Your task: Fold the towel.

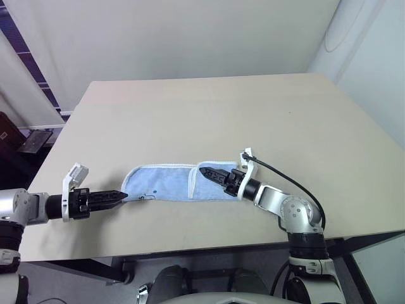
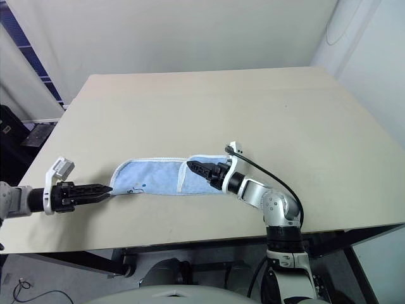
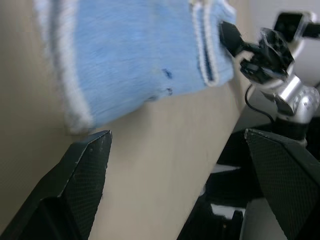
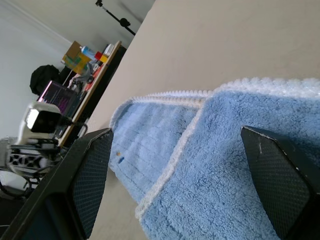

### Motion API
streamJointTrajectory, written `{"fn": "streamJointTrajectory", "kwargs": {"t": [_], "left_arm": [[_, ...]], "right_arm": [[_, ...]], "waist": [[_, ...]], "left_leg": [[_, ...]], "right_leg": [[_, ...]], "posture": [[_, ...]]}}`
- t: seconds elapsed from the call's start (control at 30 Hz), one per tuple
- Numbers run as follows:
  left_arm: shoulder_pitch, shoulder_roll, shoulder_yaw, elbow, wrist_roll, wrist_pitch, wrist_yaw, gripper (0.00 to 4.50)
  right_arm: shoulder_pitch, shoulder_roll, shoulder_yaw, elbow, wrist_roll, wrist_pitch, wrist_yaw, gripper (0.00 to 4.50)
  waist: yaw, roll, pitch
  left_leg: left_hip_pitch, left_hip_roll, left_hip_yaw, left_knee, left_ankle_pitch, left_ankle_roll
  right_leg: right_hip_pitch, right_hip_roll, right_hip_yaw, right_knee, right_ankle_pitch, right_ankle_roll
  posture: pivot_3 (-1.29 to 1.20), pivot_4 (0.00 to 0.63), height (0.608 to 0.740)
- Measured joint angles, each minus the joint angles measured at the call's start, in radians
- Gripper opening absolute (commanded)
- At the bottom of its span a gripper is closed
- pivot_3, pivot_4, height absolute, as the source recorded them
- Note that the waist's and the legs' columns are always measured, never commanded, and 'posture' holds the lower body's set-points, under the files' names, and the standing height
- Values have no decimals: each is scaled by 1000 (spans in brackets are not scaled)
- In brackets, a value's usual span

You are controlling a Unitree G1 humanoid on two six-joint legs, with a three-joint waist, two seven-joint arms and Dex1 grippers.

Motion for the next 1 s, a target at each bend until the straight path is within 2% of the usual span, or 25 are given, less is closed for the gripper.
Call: {"fn": "streamJointTrajectory", "kwargs": {"t": [0.2,0.4,0.67,0.77,1.0], "left_arm": [[1,-7,-9,0,0,13,8,4500],[-128,-69,-8,157,21,62,82,4500],[-169,-79,-7,222,28,62,116,4500],[-182,-79,-8,250,42,51,118,3879],[-199,-78,-4,296,67,33,127,1286]], "right_arm": [[-2,-1,-7,14,0,0,-6,4233],[-8,3,-13,16,0,-1,-24,4233],[-8,5,-34,18,0,-10,-44,4233],[-8,8,-34,19,-2,-15,-47,4270],[-10,8,-43,38,-6,-21,-56,4270]], "waist": [[-1,-1,-1],[7,0,-1],[2,1,-1],[1,1,-1],[-1,1,-1]], "left_leg": [[0,0,0,0,0,0],[2,0,0,1,0,0],[5,0,-2,-2,0,-1],[5,0,-2,-2,0,-1],[4,0,-2,-1,1,-2]], "right_leg": [[0,0,0,0,0,1],[2,0,-1,2,3,-2],[1,0,-2,-1,15,-9],[-1,0,-3,-2,17,-10],[-7,0,-3,-2,20,-8]], "posture": [[0,0,716],[0,0,716],[0,0,716],[0,0,716],[0,0,716]]}}
